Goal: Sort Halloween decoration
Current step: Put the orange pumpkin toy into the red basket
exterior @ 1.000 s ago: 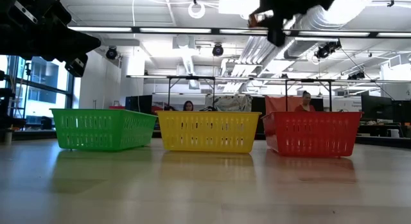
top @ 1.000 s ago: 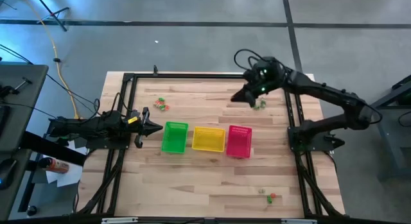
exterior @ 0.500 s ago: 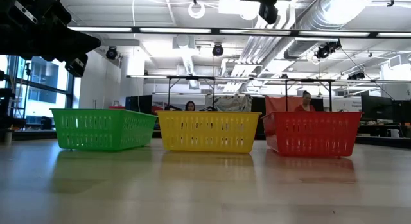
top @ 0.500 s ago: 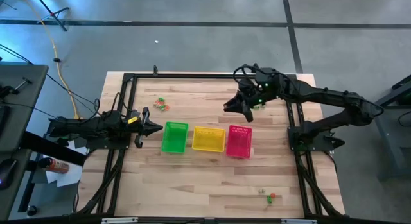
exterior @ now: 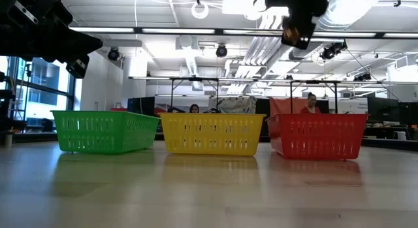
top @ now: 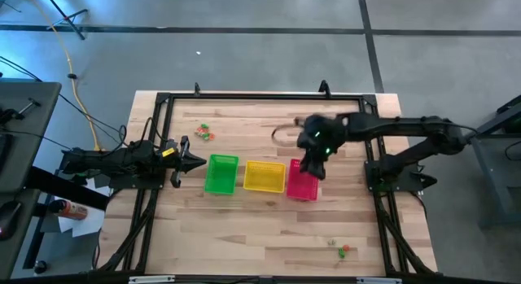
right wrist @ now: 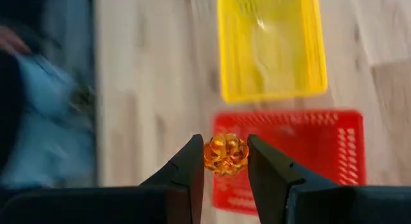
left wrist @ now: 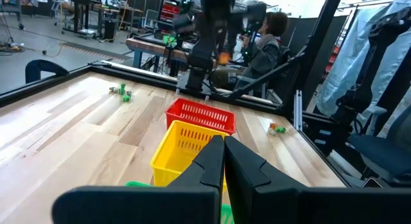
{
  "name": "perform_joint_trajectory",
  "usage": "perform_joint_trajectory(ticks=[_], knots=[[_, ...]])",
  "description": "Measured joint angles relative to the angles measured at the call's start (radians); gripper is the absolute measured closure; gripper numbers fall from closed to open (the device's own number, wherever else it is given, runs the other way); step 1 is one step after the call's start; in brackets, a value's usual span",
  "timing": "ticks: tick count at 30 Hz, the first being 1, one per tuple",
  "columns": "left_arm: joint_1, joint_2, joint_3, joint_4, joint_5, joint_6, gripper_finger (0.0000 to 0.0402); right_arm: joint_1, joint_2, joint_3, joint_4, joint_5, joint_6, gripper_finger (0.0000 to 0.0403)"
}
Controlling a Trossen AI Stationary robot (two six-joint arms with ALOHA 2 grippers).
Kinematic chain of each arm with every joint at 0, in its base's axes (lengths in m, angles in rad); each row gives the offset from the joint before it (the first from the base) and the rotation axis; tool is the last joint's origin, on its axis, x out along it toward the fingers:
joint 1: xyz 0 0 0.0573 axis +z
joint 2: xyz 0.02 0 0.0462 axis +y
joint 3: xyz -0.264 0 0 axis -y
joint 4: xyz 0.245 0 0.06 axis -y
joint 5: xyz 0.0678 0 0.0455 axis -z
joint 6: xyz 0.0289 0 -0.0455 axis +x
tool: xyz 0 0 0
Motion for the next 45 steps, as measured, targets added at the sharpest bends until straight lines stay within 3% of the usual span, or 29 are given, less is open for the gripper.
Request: perform_joint_trajectory(ticks=[5, 14, 19, 28, 32, 39, 45], knots=[[0.000, 0.000, 0.000, 0.000, 0.000, 0.000, 0.0398, 0.043, 0.136, -0.001, -0.047, 0.132, -0.083, 0.0312], [0.000, 0.000, 0.000, 0.000, 0.000, 0.000, 0.0398, 0.046, 0.348, -0.001, -0.061, 0.140, -0.093, 0.0312], [0.000, 0.000, 0.000, 0.000, 0.000, 0.000, 0.0398, 0.047, 0.403, -0.001, -0.032, 0.152, -0.092, 0.0304], [0.000, 0.000, 0.000, 0.000, 0.000, 0.000, 0.0398, 0.047, 0.402, -0.001, -0.035, 0.206, -0.090, 0.0209], [0.000, 0.000, 0.000, 0.000, 0.000, 0.000, 0.0398, 0.047, 0.402, 0.002, -0.049, 0.141, -0.090, 0.0173], [0.000, 0.000, 0.000, 0.000, 0.000, 0.000, 0.0398, 0.070, 0.304, 0.122, -0.183, 0.083, -0.013, 0.0165], [0.000, 0.000, 0.000, 0.000, 0.000, 0.000, 0.0398, 0.181, 0.137, 0.115, -0.203, 0.087, 0.287, 0.0166]])
